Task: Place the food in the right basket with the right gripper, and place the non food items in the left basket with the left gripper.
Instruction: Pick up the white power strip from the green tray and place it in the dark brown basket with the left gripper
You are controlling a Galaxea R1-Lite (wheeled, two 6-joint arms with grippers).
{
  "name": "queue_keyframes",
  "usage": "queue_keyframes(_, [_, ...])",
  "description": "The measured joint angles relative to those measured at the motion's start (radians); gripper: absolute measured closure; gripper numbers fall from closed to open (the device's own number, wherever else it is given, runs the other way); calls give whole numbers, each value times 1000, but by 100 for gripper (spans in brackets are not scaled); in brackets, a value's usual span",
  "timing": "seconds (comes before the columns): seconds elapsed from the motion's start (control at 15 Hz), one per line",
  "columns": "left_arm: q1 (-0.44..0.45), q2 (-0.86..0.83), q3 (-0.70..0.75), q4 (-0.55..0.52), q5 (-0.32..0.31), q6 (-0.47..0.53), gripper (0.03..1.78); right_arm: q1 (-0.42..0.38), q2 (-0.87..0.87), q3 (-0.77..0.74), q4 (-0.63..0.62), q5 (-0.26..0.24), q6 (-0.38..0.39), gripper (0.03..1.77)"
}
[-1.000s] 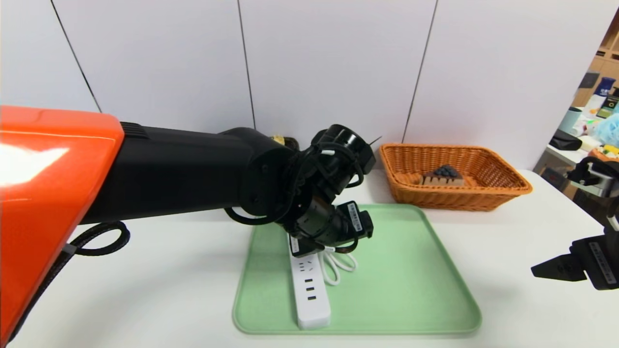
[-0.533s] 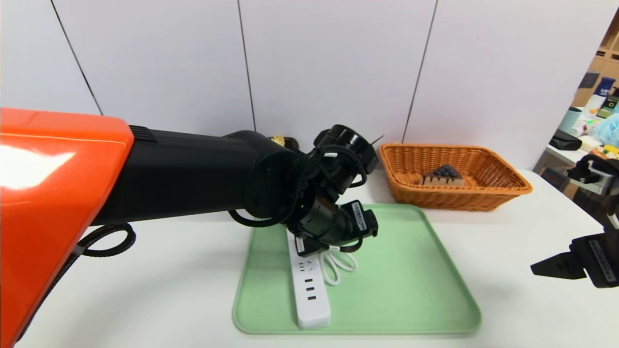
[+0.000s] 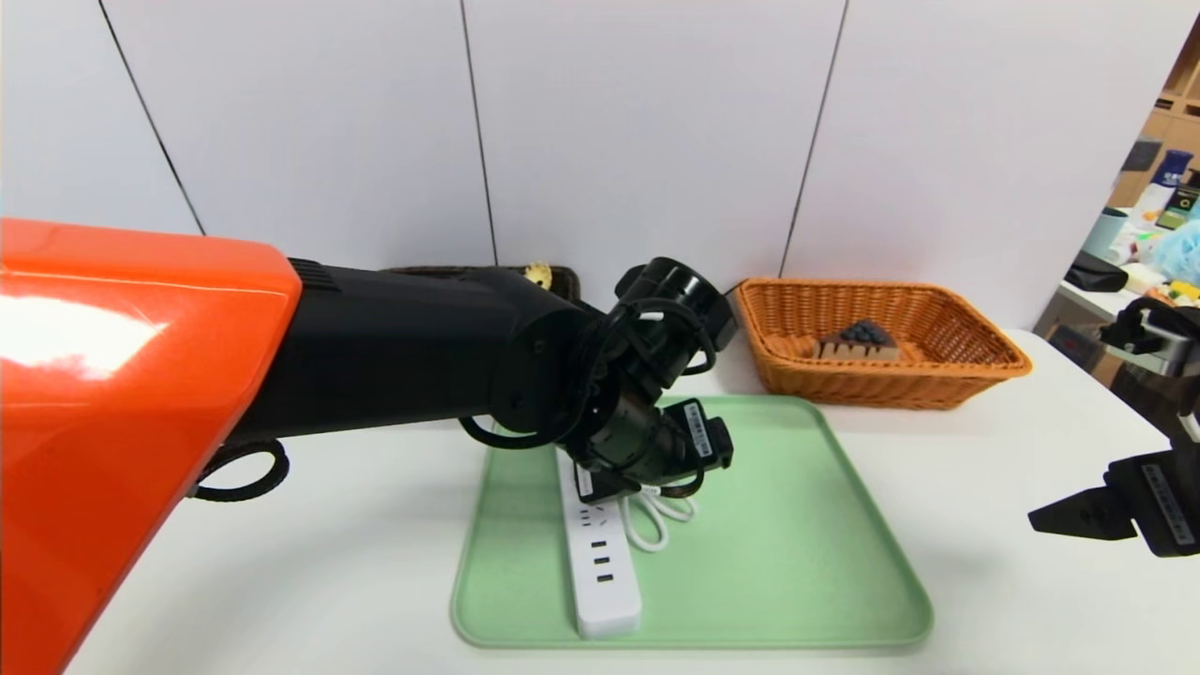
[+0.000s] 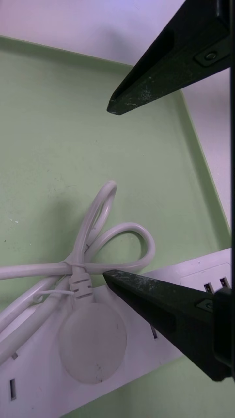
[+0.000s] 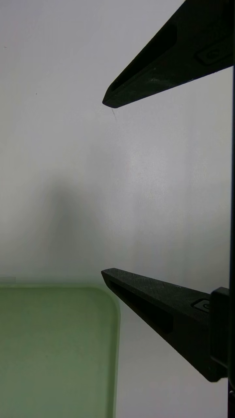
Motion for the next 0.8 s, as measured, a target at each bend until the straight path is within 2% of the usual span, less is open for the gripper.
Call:
queue_keyframes(0.47, [-1,19,-8,3,13,15,12,0,0,-8,1,1,-1,10])
queue_keyframes(0.8, [-3,9,3,10,119,105,12,-1,-1,-7,1,3,-1,10])
